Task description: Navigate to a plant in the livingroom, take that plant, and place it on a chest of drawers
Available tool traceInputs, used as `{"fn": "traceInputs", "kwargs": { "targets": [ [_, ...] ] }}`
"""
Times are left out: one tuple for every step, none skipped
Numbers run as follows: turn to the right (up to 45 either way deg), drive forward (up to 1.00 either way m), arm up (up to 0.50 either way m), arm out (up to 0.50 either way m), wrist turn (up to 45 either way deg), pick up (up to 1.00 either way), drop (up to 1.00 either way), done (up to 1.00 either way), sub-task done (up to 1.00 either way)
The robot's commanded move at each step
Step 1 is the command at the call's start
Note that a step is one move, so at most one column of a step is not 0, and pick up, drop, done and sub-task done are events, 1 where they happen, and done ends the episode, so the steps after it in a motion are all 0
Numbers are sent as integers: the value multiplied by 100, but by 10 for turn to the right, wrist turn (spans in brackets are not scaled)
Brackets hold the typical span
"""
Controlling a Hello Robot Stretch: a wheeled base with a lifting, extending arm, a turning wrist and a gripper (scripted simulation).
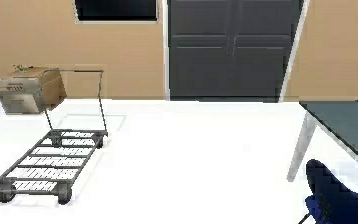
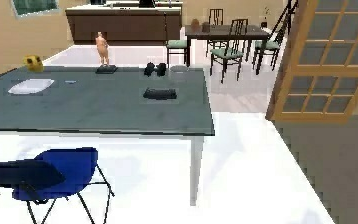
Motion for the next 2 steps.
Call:
{"fn": "traceInputs", "kwargs": {
  "targets": [
    [-450,0,0,0,0,0,0,0,0],
    [-240,0,0,0,0,0,0,0,0]
  ]
}}
